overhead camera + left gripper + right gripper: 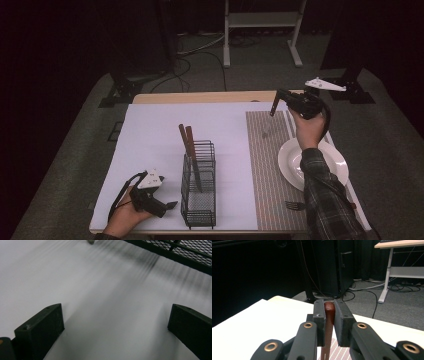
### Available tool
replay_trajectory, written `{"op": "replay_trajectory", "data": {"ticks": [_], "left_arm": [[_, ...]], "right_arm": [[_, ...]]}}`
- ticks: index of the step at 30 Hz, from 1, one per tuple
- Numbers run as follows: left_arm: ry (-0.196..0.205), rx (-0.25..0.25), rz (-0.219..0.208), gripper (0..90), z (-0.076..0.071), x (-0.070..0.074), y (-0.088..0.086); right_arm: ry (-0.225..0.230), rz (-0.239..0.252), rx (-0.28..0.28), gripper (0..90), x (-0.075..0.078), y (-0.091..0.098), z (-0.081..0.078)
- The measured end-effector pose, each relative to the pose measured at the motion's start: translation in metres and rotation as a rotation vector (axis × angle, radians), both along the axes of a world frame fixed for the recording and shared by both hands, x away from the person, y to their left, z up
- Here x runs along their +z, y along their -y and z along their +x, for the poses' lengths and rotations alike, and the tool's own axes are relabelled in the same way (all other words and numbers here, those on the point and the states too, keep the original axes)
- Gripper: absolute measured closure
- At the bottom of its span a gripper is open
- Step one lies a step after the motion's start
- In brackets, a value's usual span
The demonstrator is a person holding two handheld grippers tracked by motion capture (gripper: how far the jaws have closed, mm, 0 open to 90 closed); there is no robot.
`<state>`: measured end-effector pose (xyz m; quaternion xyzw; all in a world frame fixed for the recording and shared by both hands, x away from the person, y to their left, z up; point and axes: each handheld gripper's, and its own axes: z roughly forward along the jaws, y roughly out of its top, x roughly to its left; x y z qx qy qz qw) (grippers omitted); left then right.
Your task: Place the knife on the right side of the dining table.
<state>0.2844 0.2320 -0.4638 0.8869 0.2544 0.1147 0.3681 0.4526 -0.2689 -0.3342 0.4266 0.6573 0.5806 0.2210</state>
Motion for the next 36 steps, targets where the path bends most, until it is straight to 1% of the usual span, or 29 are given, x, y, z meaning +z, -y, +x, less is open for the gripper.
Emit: {"op": "replay_trajectory", "data": {"ticks": [5, 10, 16, 18, 20, 22, 28, 32, 36], "left_arm": [[0.0, 0.0, 0.0, 0.0, 0.0, 0.0, 0.0], [0.0, 0.0, 0.0, 0.0, 0.0, 0.0, 0.0], [0.0, 0.0, 0.0, 0.0, 0.0, 0.0, 0.0], [0.0, 0.0, 0.0, 0.0, 0.0, 0.0, 0.0], [0.0, 0.0, 0.0, 0.0, 0.0, 0.0, 0.0], [0.0, 0.0, 0.0, 0.0, 0.0, 0.0, 0.0], [0.0, 0.0, 0.0, 0.0, 0.0, 0.0, 0.0], [0.0, 0.0, 0.0, 0.0, 0.0, 0.0, 0.0], [0.0, 0.0, 0.0, 0.0, 0.0, 0.0, 0.0]], "right_arm": [[-0.002, 0.011, -0.003, 80.2, -0.003, 0.001, 0.001], [-0.001, 0.003, -0.009, 79.8, -0.003, 0.003, 0.0], [0.0, 0.008, -0.018, 78.9, -0.004, 0.007, -0.001], [-0.003, 0.011, -0.018, 78.3, -0.004, 0.008, -0.002], [-0.007, 0.009, -0.027, 75.4, -0.005, 0.011, -0.002], [-0.01, 0.005, -0.029, 73.4, -0.005, 0.012, -0.002], [-0.014, -0.017, -0.043, 71.2, -0.005, 0.017, -0.004], [-0.014, -0.02, -0.044, 71.0, -0.006, 0.02, -0.005], [-0.017, -0.036, -0.052, 67.7, -0.007, 0.023, -0.006]]}}
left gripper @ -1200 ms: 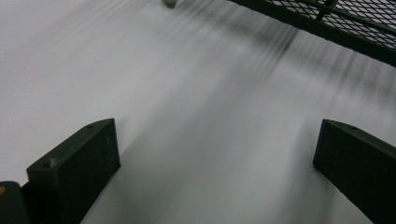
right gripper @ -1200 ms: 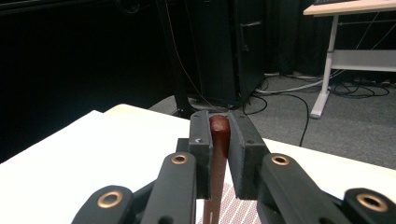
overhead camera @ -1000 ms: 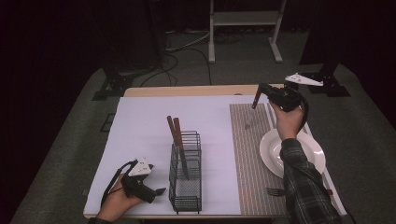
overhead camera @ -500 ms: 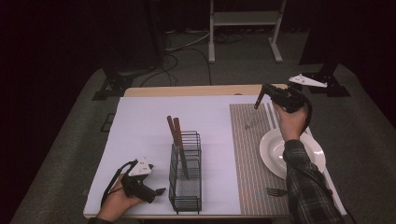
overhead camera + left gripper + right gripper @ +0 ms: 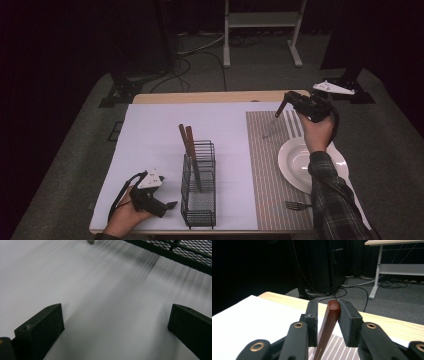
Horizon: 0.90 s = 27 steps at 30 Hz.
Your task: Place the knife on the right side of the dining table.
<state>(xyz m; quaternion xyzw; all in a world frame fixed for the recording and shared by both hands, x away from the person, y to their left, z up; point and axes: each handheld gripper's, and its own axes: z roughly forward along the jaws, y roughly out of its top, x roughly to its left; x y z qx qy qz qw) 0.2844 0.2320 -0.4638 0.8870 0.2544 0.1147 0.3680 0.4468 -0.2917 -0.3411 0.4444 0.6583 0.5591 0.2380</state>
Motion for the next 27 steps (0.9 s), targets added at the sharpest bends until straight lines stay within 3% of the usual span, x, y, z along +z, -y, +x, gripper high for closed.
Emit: {"op": "replay_trajectory", "data": {"ticks": [27], "left_arm": [[0.0, 0.0, 0.0, 0.0, 0.0, 0.0, 0.0]], "right_arm": [[-0.05, -0.048, -0.068, 45.3, -0.02, 0.031, -0.006]]}}
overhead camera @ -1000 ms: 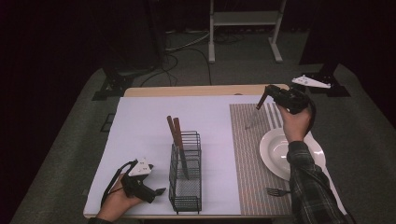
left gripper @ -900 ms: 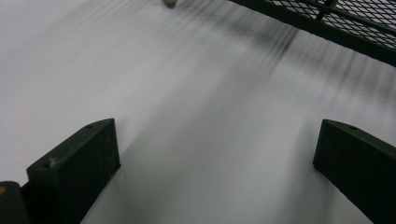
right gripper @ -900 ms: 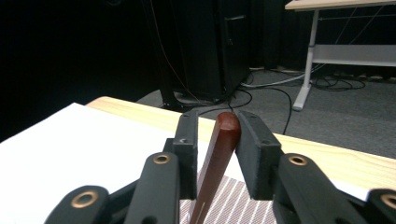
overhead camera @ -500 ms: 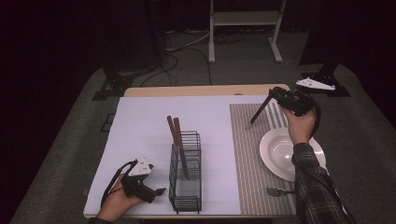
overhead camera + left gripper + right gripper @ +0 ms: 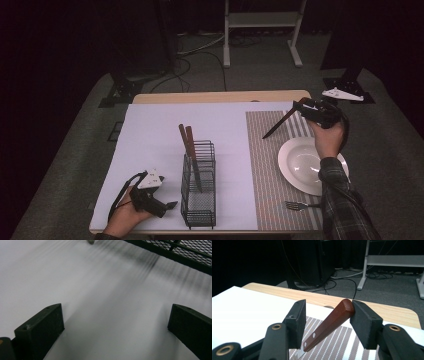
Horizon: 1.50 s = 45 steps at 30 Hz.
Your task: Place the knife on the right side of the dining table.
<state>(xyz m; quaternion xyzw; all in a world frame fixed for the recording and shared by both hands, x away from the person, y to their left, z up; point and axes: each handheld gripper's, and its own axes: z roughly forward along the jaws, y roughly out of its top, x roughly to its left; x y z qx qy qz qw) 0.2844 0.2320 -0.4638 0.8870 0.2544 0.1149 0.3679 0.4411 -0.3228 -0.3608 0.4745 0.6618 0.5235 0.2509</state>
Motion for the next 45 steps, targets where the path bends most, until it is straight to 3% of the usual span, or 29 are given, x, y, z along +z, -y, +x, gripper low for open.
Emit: {"op": "replay_trajectory", "data": {"ticks": [24, 45], "left_arm": [[0.001, 0.0, 0.0, 0.0, 0.0, 0.0, 0.0], [0.002, 0.0, 0.001, 0.0, 0.0, 0.0, 0.0]], "right_arm": [[-0.024, -0.008, -0.028, 43.4, -0.019, 0.02, -0.007], [-0.087, -0.011, -0.07, 42.6, -0.041, 0.039, -0.009]]}}
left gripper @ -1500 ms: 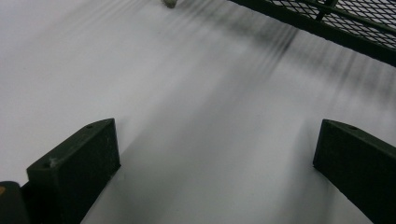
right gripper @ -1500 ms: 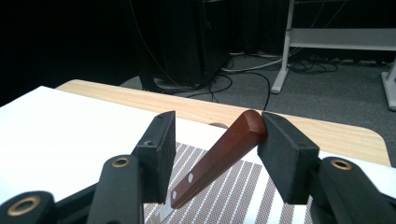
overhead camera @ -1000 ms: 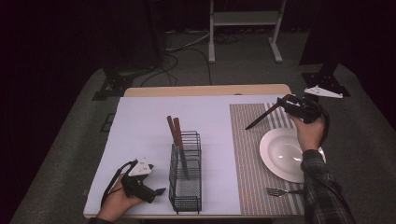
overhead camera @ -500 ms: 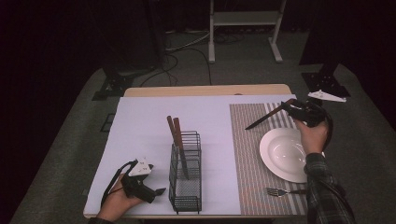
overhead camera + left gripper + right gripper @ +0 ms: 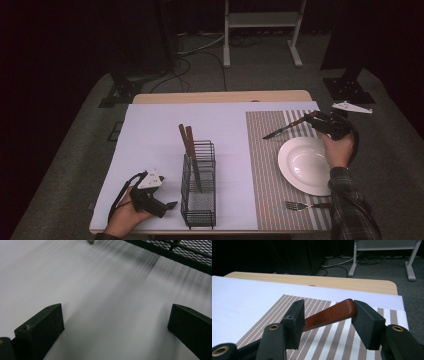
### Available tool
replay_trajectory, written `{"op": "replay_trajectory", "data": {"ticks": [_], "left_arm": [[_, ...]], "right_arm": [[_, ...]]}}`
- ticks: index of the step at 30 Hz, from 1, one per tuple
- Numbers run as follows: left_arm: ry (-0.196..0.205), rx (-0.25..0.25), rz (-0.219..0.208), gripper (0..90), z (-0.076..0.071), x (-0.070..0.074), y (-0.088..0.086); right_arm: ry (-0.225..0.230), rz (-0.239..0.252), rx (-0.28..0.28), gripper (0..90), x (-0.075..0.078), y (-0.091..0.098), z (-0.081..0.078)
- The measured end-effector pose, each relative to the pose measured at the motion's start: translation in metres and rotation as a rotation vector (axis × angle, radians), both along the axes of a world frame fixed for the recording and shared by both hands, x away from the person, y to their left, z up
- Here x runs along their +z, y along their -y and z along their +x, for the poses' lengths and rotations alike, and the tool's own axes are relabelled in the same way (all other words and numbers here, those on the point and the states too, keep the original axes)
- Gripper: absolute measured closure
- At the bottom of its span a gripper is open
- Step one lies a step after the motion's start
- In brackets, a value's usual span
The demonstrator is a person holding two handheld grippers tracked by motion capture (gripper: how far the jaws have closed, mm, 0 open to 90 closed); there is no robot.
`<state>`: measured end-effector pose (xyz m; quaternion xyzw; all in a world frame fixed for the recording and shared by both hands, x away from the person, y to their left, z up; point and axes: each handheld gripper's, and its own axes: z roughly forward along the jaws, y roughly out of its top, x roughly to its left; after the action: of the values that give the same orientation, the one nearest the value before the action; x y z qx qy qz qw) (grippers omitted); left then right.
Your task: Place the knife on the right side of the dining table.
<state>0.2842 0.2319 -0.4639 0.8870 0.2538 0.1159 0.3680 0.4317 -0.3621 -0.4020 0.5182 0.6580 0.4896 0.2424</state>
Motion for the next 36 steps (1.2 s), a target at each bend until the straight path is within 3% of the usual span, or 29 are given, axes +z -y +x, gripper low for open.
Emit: {"op": "replay_trajectory", "data": {"ticks": [20, 36], "left_arm": [[0.0, 0.0, 0.0, 0.0, 0.0, 0.0, 0.0], [0.001, 0.0, 0.001, 0.0, 0.0, 0.0, 0.0]], "right_arm": [[-0.116, -0.052, -0.036, 31.0, -0.015, 0.004, 0.004], [-0.186, -0.062, -0.051, 29.1, -0.024, 0.006, 0.008]]}}
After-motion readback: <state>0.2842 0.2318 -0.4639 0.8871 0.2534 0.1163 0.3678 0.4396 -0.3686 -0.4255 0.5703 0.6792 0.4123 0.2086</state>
